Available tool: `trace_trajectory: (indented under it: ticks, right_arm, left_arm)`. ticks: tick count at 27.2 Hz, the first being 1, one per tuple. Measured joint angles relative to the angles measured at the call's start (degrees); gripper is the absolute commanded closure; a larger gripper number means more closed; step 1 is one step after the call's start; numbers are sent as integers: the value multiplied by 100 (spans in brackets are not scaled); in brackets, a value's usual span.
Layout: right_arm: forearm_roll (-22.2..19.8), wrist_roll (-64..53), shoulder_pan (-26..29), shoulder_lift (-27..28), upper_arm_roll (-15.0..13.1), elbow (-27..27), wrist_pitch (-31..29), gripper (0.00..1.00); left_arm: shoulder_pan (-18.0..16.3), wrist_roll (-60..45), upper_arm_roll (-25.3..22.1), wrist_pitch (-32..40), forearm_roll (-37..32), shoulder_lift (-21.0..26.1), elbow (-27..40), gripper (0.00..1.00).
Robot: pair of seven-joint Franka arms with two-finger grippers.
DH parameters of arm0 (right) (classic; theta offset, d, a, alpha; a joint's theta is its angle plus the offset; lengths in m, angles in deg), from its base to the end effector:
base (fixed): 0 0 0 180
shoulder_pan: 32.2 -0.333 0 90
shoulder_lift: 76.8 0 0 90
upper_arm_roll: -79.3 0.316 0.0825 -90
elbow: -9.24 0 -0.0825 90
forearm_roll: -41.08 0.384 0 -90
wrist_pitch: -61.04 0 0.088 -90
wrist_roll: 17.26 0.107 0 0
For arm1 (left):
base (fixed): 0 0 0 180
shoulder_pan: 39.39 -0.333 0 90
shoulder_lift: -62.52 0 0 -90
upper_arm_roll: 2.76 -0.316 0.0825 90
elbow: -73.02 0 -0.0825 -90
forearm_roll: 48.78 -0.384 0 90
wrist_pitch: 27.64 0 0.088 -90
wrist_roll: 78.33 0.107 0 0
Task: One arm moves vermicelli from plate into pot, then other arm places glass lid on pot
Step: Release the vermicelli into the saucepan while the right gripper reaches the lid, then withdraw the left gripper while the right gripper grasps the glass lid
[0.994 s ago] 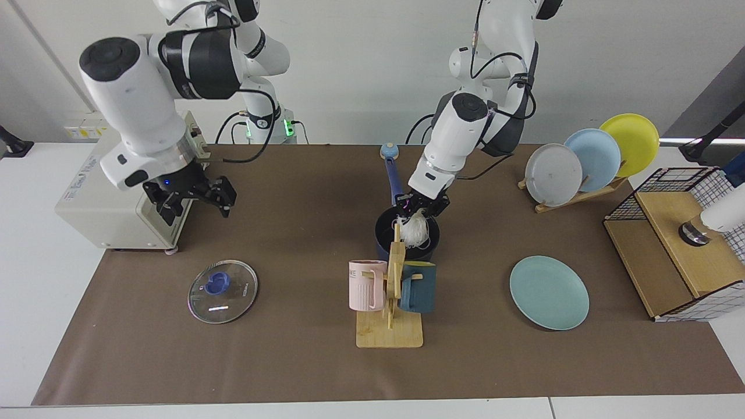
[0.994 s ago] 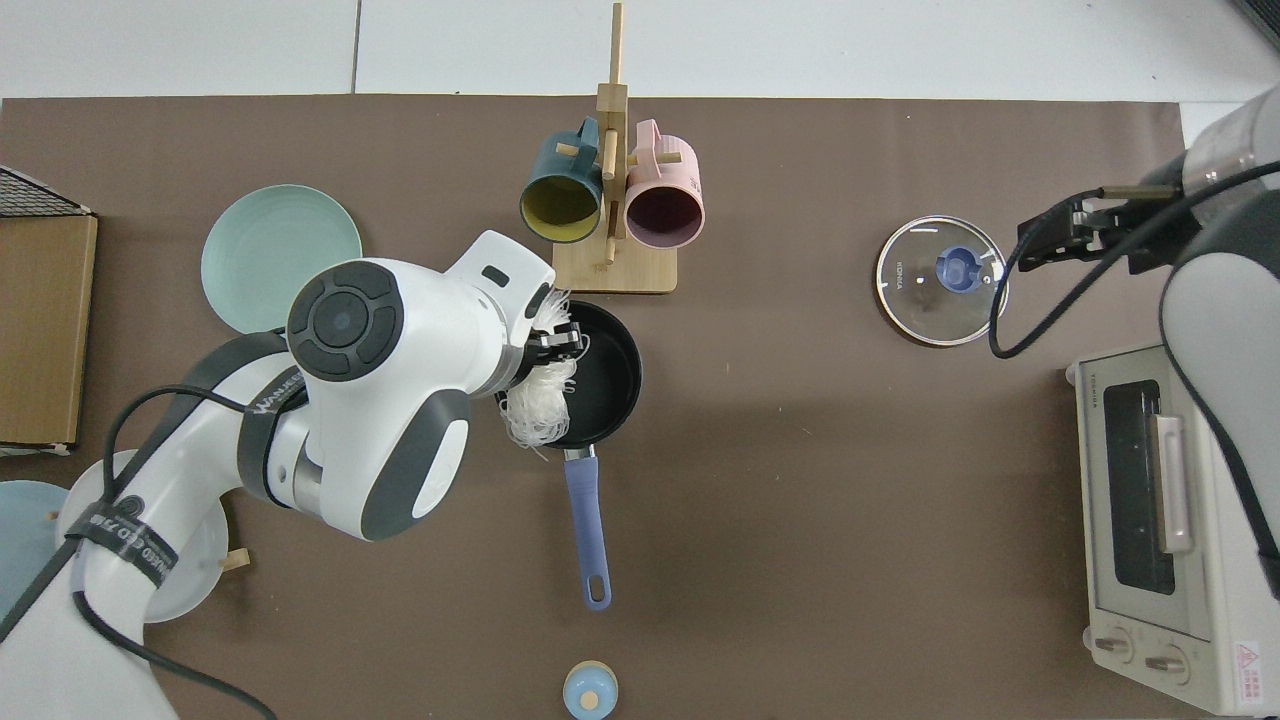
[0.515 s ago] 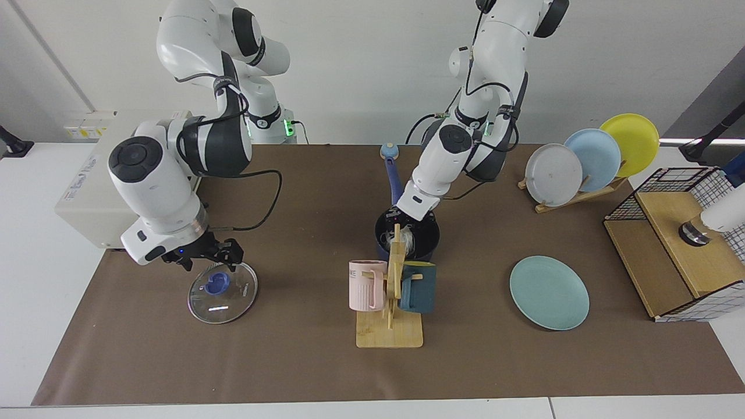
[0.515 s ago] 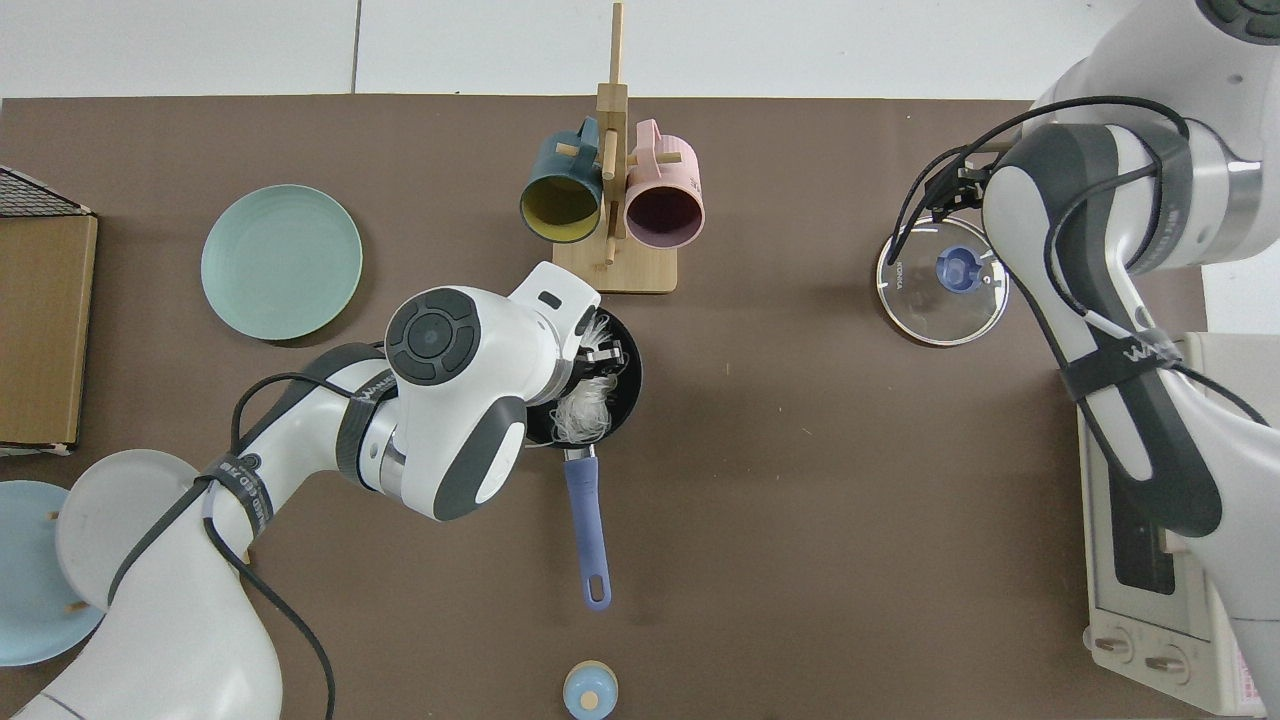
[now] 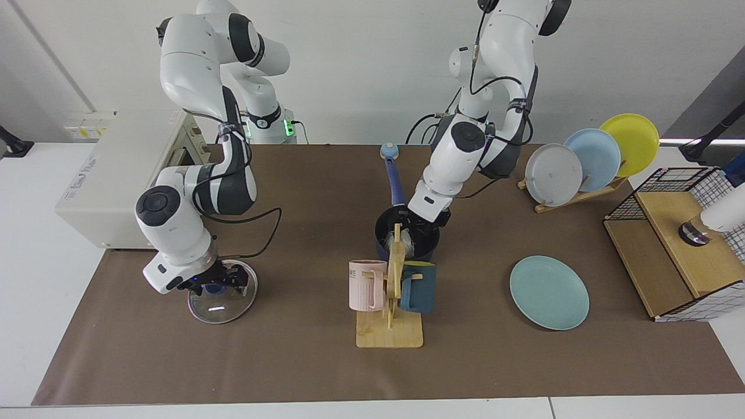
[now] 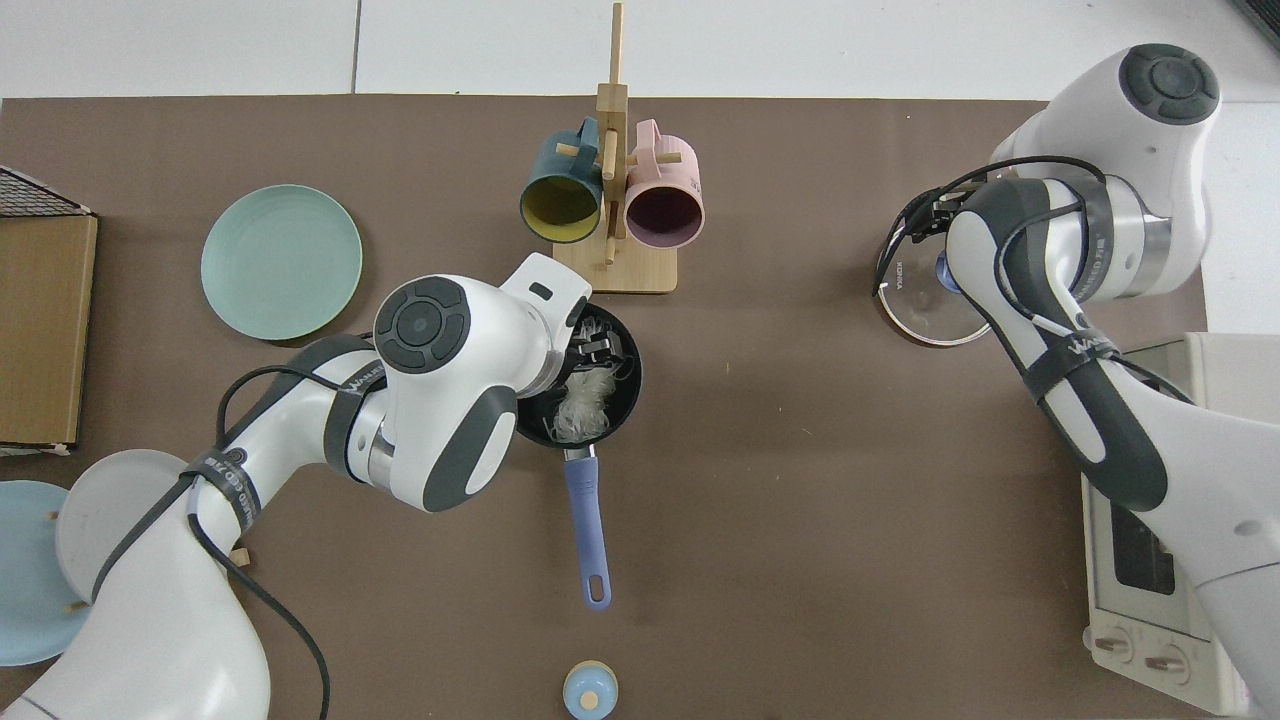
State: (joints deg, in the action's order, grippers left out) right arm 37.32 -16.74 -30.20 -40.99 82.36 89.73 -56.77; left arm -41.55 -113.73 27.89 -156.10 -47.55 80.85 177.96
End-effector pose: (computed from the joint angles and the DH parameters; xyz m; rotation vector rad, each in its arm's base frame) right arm 0.7234 0.0023 0.3406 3.1140 0.0448 0.0432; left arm 0.5728 -0.2841 0.3931 2.9105 0.2423 0.0289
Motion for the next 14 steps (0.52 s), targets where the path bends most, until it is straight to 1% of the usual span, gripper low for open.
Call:
trace_trajectory:
  ticks: [3,7,10,14]
  right_arm:
    - [-2,-24,26,-20,-9,182,-129,2]
    - [-2,-45,75,-85,-10,336,-172,2]
    - [-2,-45,87,-141,-10,398,-172,2]
    - [-2,-45,88,-188,-10,447,-172,3]
  left_arm:
    - [-77,13,-47,747,-2,-188,-463,0]
    - [-115,215,-287,1752,-76,-458,-1027,0]
    - [-134,682,-576,2315,-143,-661,-1257,0]
    - [-168,1458,-1098,2760,-158,-1000,-1351,0]
